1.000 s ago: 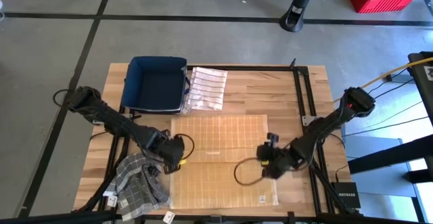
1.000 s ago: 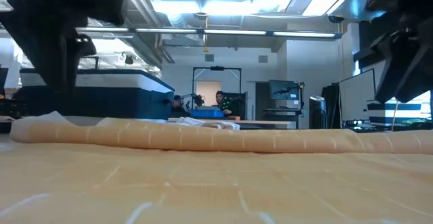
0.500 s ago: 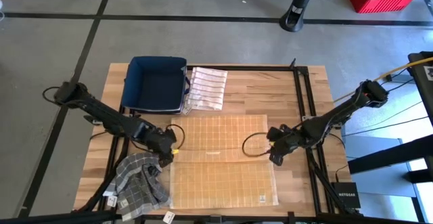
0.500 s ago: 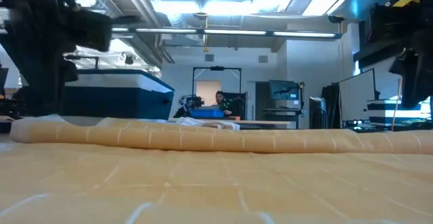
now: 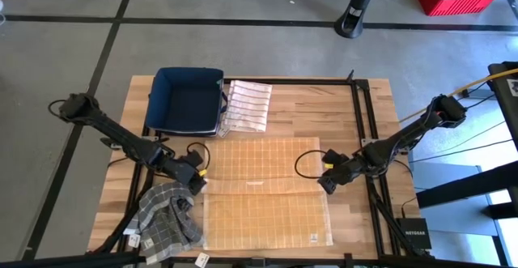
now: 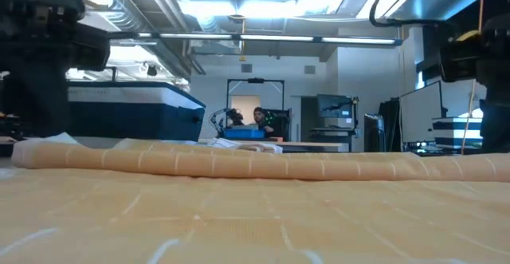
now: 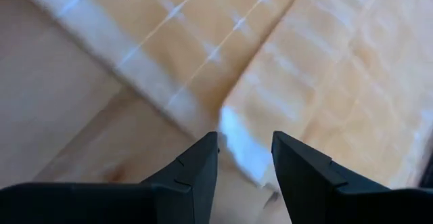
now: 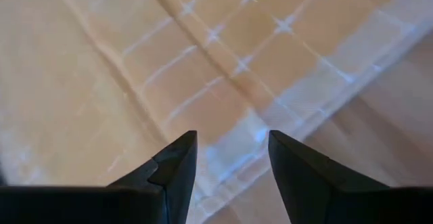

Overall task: Fold towel
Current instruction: Fold the orange towel

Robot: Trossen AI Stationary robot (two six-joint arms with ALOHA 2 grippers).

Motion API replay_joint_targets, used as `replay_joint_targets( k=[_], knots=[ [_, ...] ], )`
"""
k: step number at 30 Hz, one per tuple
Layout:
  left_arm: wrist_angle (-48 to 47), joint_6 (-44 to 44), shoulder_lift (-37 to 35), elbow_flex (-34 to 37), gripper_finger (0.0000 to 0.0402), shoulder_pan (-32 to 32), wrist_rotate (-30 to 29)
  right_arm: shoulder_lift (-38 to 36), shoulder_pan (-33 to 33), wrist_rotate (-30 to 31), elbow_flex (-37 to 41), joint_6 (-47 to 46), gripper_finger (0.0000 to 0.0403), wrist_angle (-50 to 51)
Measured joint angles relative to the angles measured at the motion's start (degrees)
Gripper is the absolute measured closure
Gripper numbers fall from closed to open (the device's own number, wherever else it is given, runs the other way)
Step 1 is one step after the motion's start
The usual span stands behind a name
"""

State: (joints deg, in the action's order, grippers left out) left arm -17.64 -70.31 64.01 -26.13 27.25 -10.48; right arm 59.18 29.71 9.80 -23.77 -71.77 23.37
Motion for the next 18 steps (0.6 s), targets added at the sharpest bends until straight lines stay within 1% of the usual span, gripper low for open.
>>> replay_joint_targets(
  k=[4,13,15,18],
  knots=[
    [4.2,1.6,0.5,1.4,0.0269,-0.5,-1.5,0.0,0.0,-0.8,0.0,1.9,0.0217,-2.4],
    [-0.5,0.1,0.9,1.5,0.0269,-0.5,-1.7,0.0,-0.1,-1.0,0.0,3.0,0.0217,-2.4],
    [0.8,0.4,1.5,1.5,0.0269,-0.5,-0.9,0.0,-0.1,-1.3,0.0,3.0,0.0217,-2.6],
    [5.6,3.1,2.8,1.4,0.0269,-0.4,-0.4,0.0,-0.1,-3.3,0.0,2.8,0.0217,-3.1]
  ],
)
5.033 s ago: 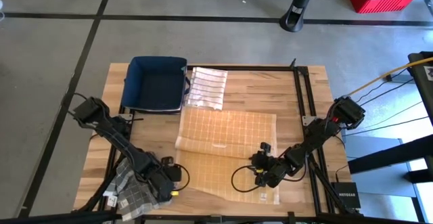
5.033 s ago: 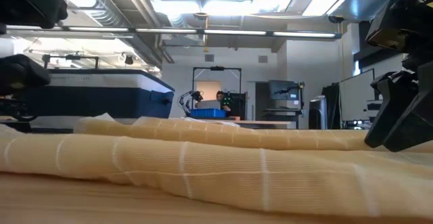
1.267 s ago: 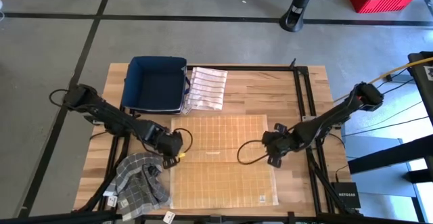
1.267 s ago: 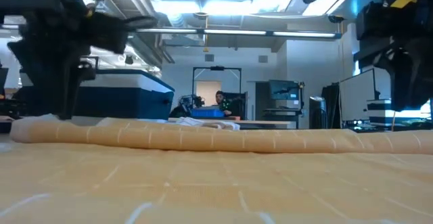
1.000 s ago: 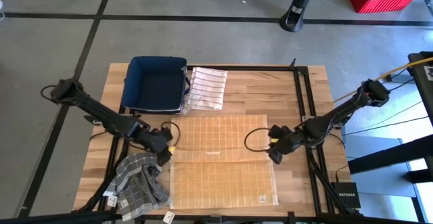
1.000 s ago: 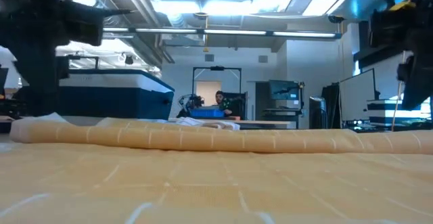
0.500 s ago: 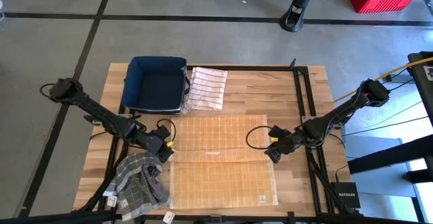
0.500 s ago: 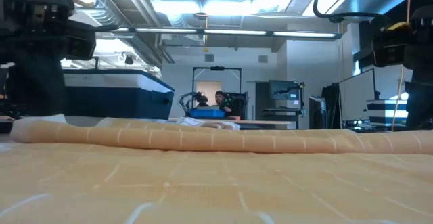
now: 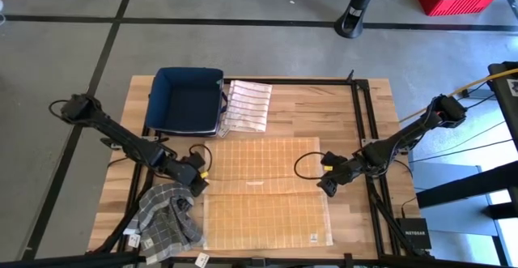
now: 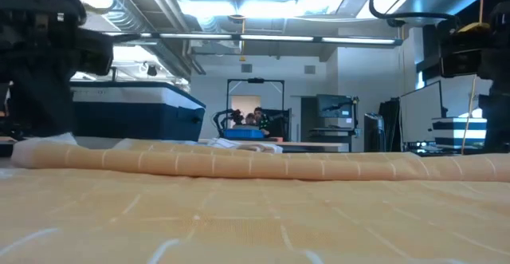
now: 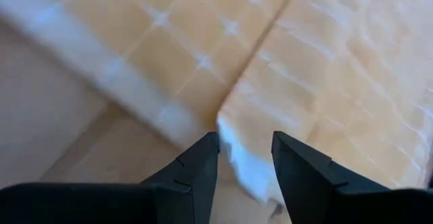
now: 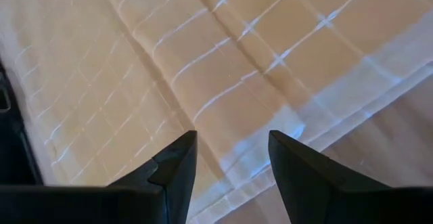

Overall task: Fold towel
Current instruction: Fold the orange towel

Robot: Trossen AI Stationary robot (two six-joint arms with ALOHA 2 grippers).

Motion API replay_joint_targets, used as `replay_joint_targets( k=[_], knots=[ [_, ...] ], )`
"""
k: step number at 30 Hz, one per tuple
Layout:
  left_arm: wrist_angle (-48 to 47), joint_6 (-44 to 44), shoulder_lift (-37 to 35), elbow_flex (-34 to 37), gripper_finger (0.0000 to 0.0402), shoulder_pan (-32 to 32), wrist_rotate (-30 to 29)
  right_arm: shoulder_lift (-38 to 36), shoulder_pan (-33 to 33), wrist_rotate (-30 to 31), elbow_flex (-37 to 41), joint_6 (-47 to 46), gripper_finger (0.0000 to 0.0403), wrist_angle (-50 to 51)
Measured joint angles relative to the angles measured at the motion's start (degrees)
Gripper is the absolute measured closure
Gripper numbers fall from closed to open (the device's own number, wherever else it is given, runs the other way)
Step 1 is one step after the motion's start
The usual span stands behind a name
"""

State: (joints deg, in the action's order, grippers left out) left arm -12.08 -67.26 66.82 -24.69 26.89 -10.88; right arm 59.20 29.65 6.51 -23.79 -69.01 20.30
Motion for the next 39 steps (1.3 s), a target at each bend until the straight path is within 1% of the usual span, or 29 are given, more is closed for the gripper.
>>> replay_joint_targets(
  k=[5,9,14,17,20,26,31,34,37,39],
  knots=[
    [1.5,0.5,3.3,0.0,0.0269,-0.4,1.4,0.0,0.0,-0.7,0.0,-1.2,0.0217,0.1],
    [2.1,1.5,4.5,0.0,0.0274,-0.4,1.7,0.1,0.0,-0.7,0.0,-2.7,0.0217,0.7],
    [2.5,3.3,4.5,0.0,0.0299,-0.4,0.9,1.1,-0.1,1.0,0.0,-3.2,0.0217,-0.4],
    [2.6,3.5,4.5,0.0,0.0315,-0.4,0.6,2.4,-0.1,2.7,0.0,-5.7,0.0217,-0.1],
    [2.6,3.5,4.5,0.0,0.0327,-0.4,0.6,4.7,-0.1,3.0,0.0,-8.3,0.0217,1.1],
    [2.5,3.9,4.5,0.0,0.0340,-0.4,0.6,7.2,-0.1,4.6,0.0,-8.3,0.0217,-0.2],
    [2.5,4.5,4.5,0.0,0.0341,-0.4,0.6,7.4,0.0,3.3,0.0,-6.6,0.0217,-4.5],
    [2.5,4.7,4.5,0.0,0.0341,-0.4,0.6,7.4,0.0,4.0,0.0,-4.8,0.0217,-6.6],
    [2.5,4.7,4.5,0.0,0.0341,-0.4,0.6,7.3,-0.1,4.3,0.0,-4.2,0.0221,-6.1],
    [2.5,4.7,4.5,0.0,0.0341,-0.4,0.6,7.3,-0.1,3.6,0.0,-4.2,0.0233,-4.2]
  ],
)
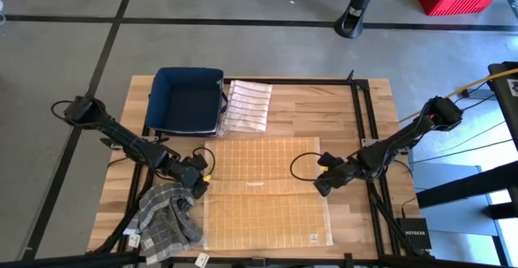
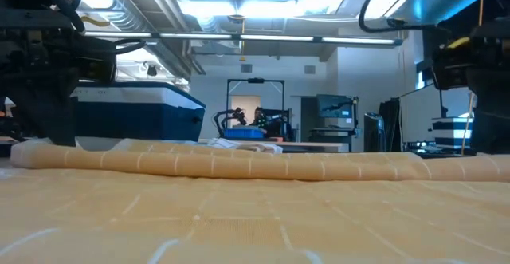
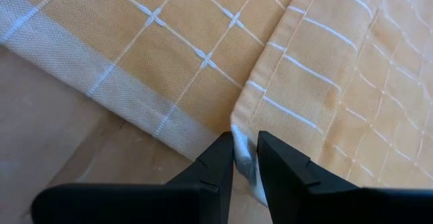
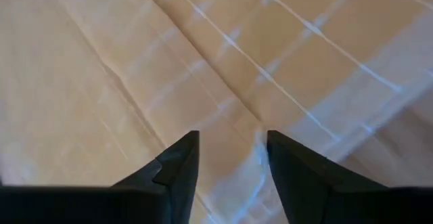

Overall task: Fold towel
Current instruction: Fold the orange towel

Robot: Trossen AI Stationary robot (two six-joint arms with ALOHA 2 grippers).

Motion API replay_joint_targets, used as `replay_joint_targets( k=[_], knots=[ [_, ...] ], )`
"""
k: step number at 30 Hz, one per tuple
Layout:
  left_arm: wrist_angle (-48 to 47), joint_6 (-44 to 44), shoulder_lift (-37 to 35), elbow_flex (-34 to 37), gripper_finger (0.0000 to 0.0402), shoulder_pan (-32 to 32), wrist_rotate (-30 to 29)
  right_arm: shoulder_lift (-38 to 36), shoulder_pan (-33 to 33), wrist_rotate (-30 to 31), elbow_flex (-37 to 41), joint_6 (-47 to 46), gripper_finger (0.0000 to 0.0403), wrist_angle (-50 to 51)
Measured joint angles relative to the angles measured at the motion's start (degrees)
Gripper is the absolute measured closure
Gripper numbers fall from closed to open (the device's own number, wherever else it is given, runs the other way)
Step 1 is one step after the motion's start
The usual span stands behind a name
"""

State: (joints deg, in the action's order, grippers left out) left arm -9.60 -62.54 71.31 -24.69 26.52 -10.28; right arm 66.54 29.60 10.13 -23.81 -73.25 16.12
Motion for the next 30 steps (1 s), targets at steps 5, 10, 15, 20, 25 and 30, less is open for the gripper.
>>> replay_joint_targets(
  k=[5,10,15,20,25,30],
  knots=[
    [0.0,0.0,0.0,0.0,0.0341,0.0,0.0,0.0,0.0,-0.3,0.0,0.1,0.0268,2.4],
    [0.0,0.0,0.0,0.0,0.0341,0.0,0.0,0.1,0.0,-0.1,0.0,0.5,0.0304,2.4],
    [0.0,0.9,0.0,0.0,0.0341,0.0,-0.9,3.7,0.0,0.6,0.0,2.6,0.0360,1.0],
    [0.0,3.2,0.0,0.0,0.0347,0.0,-1.1,6.7,0.1,0.8,-0.7,6.3,0.0390,0.2],
    [0.2,5.9,0.0,-1.5,0.0392,0.0,-1.1,4.5,0.1,1.2,-5.0,9.8,0.0396,7.6],
    [-0.6,11.1,-0.1,-7.1,0.0391,0.4,-1.1,0.5,1.7,6.2,-13.2,11.6,0.0396,22.6]
  ],
)
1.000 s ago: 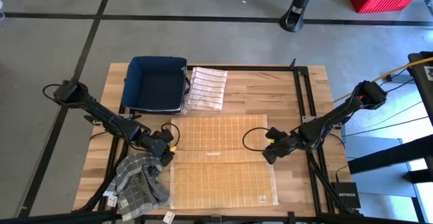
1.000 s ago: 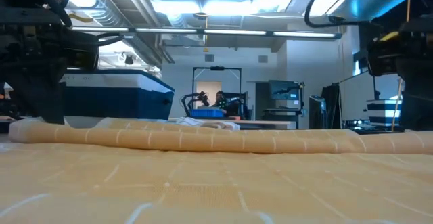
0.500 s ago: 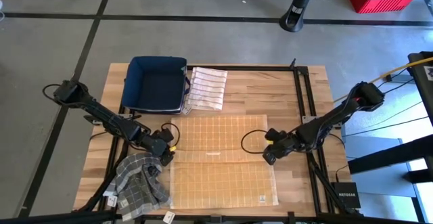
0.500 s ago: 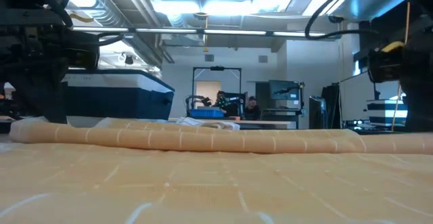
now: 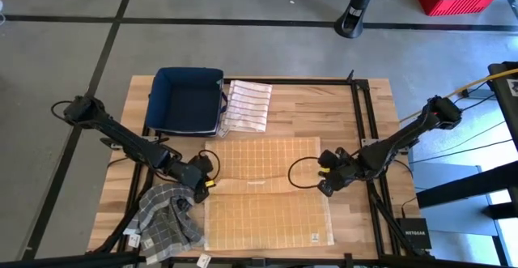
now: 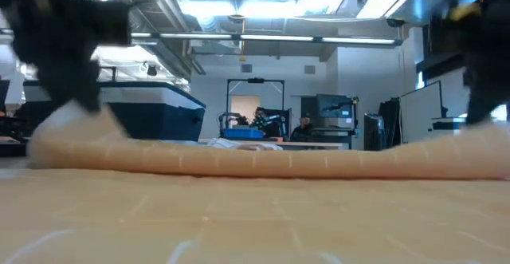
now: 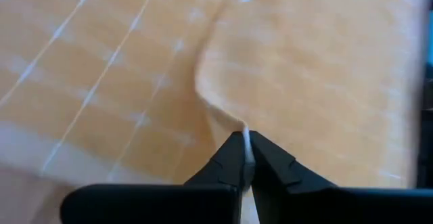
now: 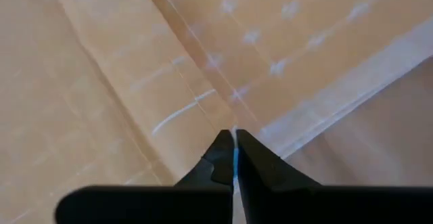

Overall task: Fold towel
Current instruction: Fold the orange towel

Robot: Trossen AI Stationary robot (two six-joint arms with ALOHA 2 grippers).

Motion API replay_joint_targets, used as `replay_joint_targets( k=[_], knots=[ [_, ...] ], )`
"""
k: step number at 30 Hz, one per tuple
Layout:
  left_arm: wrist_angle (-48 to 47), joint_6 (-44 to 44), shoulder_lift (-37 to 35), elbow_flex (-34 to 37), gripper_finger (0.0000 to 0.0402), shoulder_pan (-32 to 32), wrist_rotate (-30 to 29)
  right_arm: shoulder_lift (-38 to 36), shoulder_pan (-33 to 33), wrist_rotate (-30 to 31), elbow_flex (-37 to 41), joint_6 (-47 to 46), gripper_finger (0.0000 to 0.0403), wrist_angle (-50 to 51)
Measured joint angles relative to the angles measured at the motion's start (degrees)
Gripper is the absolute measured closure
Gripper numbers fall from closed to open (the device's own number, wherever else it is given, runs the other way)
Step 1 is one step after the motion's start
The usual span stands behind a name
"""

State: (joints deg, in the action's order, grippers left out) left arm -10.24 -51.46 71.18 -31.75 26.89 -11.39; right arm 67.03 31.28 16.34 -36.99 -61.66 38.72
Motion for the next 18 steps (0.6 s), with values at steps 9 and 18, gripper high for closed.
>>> replay_joint_targets(
  k=[9,18],
  knots=[
    [-18.1,5.0,-3.3,-12.9,0.0395,3.0,-6.9,-2.9,9.4,14.7,-13.5,0.6,0.0399,17.8],
    [-20.8,9.9,-5.9,-20.6,0.0398,5.7,-13.2,-2.9,15.7,21.6,-21.0,0.6,0.0400,24.9]
  ],
)
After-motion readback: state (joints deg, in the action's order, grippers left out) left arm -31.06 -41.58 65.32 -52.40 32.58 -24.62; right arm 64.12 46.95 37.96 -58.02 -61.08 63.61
